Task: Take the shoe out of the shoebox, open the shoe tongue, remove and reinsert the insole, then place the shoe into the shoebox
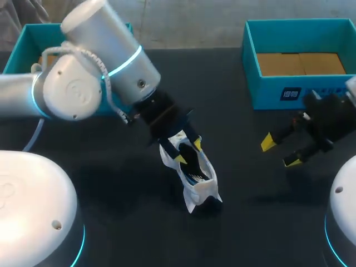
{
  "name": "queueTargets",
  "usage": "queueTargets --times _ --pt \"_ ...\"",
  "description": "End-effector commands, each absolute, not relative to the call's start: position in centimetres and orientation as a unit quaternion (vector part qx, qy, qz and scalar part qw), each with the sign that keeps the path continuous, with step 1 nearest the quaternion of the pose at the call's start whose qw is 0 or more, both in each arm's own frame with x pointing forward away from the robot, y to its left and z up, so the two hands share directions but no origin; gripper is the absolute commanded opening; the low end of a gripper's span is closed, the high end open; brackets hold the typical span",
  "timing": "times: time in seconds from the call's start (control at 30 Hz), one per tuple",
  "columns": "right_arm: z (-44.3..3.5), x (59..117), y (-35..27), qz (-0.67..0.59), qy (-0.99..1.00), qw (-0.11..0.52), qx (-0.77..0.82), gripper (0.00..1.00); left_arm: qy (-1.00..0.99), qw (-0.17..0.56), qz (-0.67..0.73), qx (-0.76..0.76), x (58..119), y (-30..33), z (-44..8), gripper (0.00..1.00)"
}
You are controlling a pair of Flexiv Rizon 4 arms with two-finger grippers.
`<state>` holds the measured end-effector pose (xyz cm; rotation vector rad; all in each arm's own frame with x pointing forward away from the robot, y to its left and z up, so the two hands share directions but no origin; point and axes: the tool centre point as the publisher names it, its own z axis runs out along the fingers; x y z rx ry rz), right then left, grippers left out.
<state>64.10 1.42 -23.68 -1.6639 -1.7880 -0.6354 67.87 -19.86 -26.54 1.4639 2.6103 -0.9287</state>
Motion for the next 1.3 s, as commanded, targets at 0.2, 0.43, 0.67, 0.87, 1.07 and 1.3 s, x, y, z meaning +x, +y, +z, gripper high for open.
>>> queueTargets --times 0.2,0.43,0.67,0.87,1.07,1.3 --pt "-23.6 63.8 1.5 -0.240 -0.674 0.302 -0.630 1.00 0.810 -0.091 -0.208 0.541 68.5 -20.5 -25.8 0.00" --pt "-23.6 63.8 1.5 -0.240 -0.674 0.302 -0.630 1.00 0.787 -0.106 -0.157 0.587 68.6 -20.2 -25.8 0.00" --pt "-23.6 63.8 1.5 -0.240 -0.674 0.302 -0.630 1.00 0.787 -0.106 -0.157 0.587 68.6 -20.2 -25.8 0.00" --pt "-23.6 63.8 1.5 -0.240 -0.674 0.302 -0.630 1.00 0.787 -0.106 -0.157 0.587 68.6 -20.2 -25.8 0.00" --pt "-23.6 63.8 1.5 -0.240 -0.674 0.302 -0.630 1.00 0.752 -0.160 -0.132 0.625 69.2 -20.3 -27.4 0.00" --pt "-23.6 63.8 1.5 -0.240 -0.674 0.302 -0.630 1.00 0.730 -0.201 -0.101 0.645 68.9 -20.4 -29.4 0.00"
